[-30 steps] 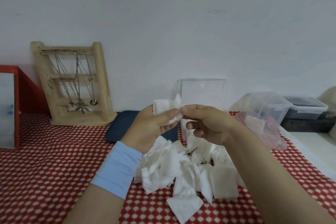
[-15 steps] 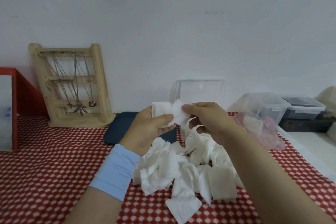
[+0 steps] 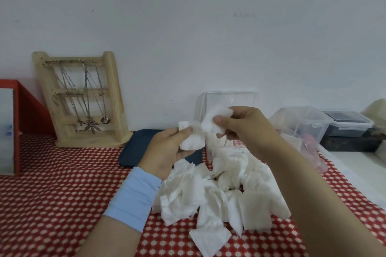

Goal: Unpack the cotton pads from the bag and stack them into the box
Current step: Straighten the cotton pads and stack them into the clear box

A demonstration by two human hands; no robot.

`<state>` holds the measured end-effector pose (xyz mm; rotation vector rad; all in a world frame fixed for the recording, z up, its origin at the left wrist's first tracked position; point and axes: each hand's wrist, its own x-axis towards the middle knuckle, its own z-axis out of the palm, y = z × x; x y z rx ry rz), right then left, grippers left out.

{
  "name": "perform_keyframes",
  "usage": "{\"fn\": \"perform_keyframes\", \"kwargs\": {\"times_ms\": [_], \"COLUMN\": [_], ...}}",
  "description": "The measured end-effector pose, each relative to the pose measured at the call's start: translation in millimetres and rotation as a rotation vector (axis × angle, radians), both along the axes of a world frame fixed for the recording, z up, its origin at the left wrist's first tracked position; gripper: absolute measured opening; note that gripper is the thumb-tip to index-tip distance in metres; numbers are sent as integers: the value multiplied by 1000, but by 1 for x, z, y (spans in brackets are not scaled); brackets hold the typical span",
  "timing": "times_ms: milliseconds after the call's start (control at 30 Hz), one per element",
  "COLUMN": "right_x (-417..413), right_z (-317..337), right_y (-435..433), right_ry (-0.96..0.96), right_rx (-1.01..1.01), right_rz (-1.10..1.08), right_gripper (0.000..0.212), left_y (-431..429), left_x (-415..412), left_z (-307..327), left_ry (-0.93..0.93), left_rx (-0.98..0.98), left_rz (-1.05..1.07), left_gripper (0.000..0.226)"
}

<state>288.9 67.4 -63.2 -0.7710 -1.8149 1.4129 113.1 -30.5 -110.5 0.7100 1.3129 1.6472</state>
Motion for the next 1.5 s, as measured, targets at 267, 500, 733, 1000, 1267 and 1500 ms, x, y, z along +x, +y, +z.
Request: {"fn": "perform_keyframes", "kwargs": {"times_ms": [267, 500, 733, 1000, 1267, 1500], "right_x": [-14, -13, -11, -11, -7, -8], "right_z": [-6, -5, -9, -8, -2, -4], "right_y": [-14, -15, -9, -5, -10, -10], "right_ry": [-200, -270, -249, -89, -131, -253], "right_rx": [26, 63, -18, -28, -69, 14], "right_rz": [-15, -75, -120, -195, 46, -53], "right_gripper": [16, 34, 23, 25, 34, 34], "left_y": [0, 0, 0, 2, -3, -3], "left_x": [10, 10, 10, 5, 14, 14], "left_z": [5, 6, 8, 3, 11, 12], "left_ry": [-22, -54, -72, -195, -39, -66], "left_rx": [-20, -1, 22, 17, -7, -15], "left_rz": [-120, -112, -140, 27, -146, -197], "left_gripper": [30, 31, 31, 28, 28, 42]}}
